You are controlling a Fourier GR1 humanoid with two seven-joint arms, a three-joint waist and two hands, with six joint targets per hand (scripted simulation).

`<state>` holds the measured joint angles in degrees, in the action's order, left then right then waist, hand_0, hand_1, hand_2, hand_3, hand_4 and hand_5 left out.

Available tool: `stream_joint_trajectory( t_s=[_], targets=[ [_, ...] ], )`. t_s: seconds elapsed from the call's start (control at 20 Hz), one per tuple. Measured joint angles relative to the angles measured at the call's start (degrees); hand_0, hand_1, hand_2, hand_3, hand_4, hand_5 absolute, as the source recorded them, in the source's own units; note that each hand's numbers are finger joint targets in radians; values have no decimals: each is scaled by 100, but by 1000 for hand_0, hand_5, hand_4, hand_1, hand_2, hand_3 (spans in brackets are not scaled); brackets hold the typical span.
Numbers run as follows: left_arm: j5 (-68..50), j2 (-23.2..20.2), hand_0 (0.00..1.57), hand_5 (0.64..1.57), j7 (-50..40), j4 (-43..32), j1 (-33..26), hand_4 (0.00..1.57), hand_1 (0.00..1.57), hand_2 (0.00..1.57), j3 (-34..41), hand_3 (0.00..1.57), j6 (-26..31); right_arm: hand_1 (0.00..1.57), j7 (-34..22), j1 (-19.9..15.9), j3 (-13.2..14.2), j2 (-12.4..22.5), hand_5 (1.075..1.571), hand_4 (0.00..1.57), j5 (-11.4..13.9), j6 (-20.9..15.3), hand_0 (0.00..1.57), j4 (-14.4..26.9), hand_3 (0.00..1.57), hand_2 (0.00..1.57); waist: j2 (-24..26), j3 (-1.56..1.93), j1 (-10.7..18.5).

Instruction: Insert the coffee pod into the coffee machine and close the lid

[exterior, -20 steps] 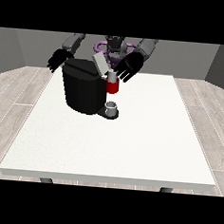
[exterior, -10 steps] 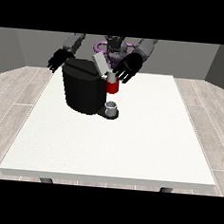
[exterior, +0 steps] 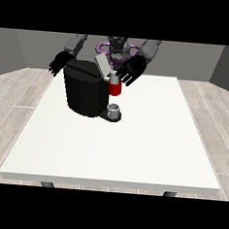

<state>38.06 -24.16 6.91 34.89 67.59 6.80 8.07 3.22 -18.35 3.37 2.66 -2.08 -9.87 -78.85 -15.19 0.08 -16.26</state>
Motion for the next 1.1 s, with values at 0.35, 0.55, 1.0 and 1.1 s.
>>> stream_joint_trajectory(
  t_s=[0.35, 0.55, 1.0, 1.1],
  targets=[
    [106, -55, 1066, 1571, 35, 20, 35, 380, 1066, 1116, -51, 945, 44, 0, 138, -28, 30, 5, 1571, 477, -19, 29, 0, 81, 0, 0, -42, 0, 44],
    [149, -111, 1073, 1571, 215, 36, -30, 364, 1073, 1125, -38, 967, -78, 0, 74, -43, -39, -32, 1571, 459, -7, 8, 0, -75, 0, 0, -66, 15, 13],
    [316, -202, 0, 1571, 365, -12, -65, 0, 0, 0, -196, 0, 187, 0, 86, 64, -80, -100, 1571, 353, 57, -80, 0, -24, 0, 0, 1, 4, 47],
    [396, -198, 0, 1571, 301, -20, -24, 0, 0, 0, -263, 0, 259, 0, 19, -23, -75, -87, 1571, 348, 94, -128, 0, 14, 0, 0, 13, 1, 69]
  ],
)
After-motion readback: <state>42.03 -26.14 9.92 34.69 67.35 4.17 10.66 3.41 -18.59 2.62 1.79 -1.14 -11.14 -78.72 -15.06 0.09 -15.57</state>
